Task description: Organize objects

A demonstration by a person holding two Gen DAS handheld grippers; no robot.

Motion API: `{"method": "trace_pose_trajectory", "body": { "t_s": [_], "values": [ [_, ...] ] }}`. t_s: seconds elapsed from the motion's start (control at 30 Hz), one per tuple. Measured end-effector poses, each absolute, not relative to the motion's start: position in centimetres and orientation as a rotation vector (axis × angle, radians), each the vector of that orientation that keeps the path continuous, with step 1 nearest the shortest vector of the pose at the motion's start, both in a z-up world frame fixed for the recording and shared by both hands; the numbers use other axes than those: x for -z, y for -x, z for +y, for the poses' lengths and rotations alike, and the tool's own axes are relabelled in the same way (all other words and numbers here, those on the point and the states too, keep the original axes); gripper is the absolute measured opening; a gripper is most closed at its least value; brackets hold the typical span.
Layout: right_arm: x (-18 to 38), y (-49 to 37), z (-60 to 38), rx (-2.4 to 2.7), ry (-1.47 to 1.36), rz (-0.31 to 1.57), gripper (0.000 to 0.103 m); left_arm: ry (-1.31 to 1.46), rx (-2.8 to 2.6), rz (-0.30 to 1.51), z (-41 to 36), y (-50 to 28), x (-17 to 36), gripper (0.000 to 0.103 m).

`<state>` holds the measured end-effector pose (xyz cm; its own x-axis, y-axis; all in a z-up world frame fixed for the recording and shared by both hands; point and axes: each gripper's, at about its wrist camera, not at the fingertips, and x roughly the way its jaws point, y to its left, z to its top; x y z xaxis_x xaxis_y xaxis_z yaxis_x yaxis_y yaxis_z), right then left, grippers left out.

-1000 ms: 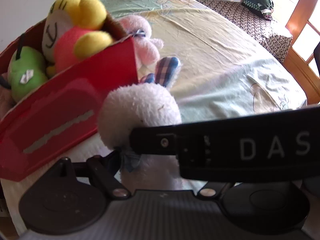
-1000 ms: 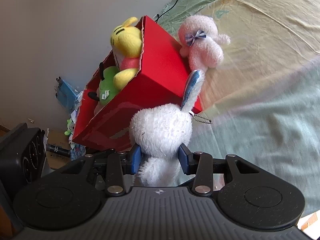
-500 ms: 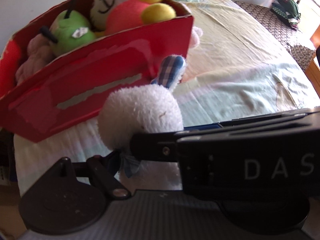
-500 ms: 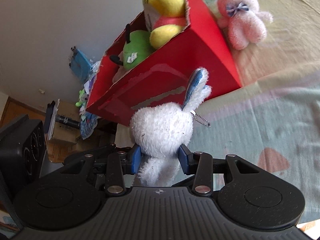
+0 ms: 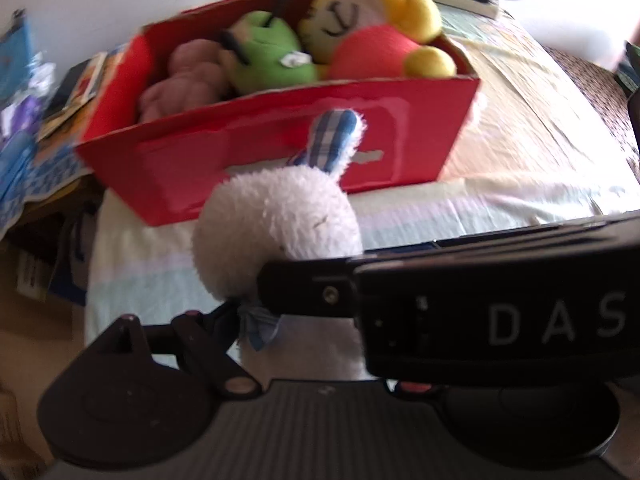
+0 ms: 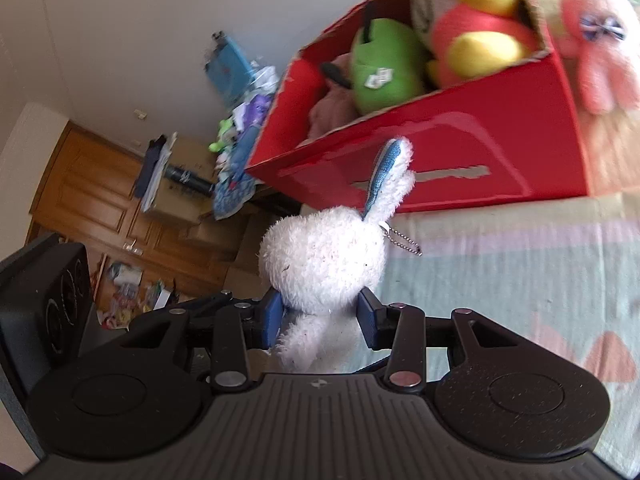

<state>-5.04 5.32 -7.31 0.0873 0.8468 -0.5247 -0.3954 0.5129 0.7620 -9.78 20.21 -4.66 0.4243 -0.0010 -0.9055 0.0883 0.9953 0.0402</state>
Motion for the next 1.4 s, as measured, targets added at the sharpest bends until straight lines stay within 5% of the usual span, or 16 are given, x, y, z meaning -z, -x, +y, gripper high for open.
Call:
{"method": "trace_pose_trajectory", "body": {
  "t_s": [0.63, 1.4],
  "values": [
    [2.0, 4.8, 7.7, -1.203, -0.424, 0.975, 0.043, -0.061, -0.155, 0.984, 21.3, 11.6, -1.6, 0.083],
    [-0.7, -1.8, 6.2, -0.883, -0.433, 0.777, 0.043, -0.074, 0.18, 0.847, 21.0, 0.5, -3.8, 0.083]
  ]
}}
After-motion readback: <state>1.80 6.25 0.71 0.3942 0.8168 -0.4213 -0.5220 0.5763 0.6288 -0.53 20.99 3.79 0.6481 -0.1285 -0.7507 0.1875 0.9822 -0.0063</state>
